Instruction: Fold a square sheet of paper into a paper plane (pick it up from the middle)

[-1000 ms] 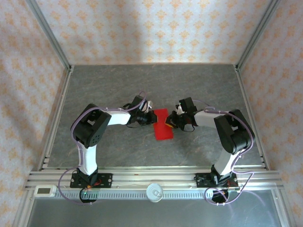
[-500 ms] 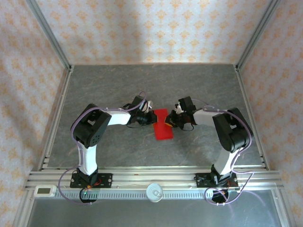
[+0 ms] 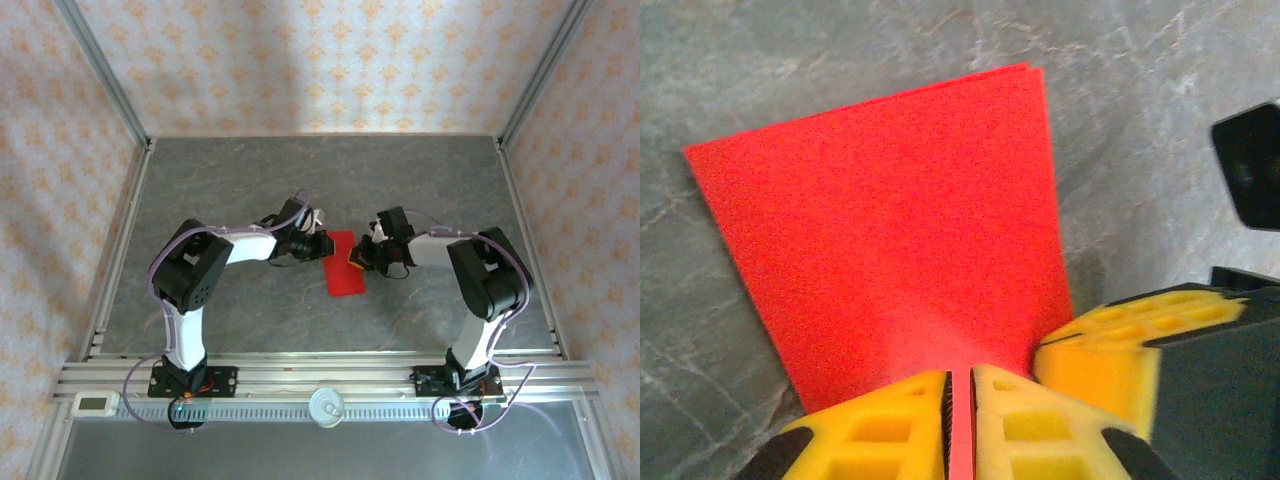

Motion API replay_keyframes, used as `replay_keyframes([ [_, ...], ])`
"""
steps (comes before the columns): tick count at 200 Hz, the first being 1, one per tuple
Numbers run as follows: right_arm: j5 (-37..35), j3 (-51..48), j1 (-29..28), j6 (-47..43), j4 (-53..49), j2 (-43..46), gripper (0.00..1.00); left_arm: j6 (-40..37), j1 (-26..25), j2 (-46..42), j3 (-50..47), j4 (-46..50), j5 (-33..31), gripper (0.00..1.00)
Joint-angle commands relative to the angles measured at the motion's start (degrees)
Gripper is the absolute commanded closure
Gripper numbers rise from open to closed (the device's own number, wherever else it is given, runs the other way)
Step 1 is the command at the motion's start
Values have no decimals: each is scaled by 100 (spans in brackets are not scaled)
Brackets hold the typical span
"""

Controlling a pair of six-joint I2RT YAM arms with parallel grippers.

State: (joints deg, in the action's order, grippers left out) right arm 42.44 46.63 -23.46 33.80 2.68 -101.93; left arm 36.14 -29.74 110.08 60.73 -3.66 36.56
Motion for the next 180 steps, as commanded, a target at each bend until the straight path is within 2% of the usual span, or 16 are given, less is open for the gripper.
replay_keyframes([
  [1, -535, -338, -32, -45, -413, -147, 98, -99, -39, -493, 165, 220, -8, 84],
  [47, -543, -331, -26, -18, -382, -150, 99, 193, -140, -778, -364, -166, 331, 88],
  [91, -567, -328, -28, -22, -411, -154, 99, 516, -174, -396, -814, -845, 656, 90],
  [116, -587, -348, -26, -10, -408, -163, 100, 409, -176, -265, -956, -771, 538, 90],
  [150, -588, -399, -29, 20, -371, -169, 100, 34, -184, -154, -953, -198, 107, 91],
  [180, -621, -448, -26, 35, -365, -134, 100, -54, -188, -371, -703, 29, 124, 90],
])
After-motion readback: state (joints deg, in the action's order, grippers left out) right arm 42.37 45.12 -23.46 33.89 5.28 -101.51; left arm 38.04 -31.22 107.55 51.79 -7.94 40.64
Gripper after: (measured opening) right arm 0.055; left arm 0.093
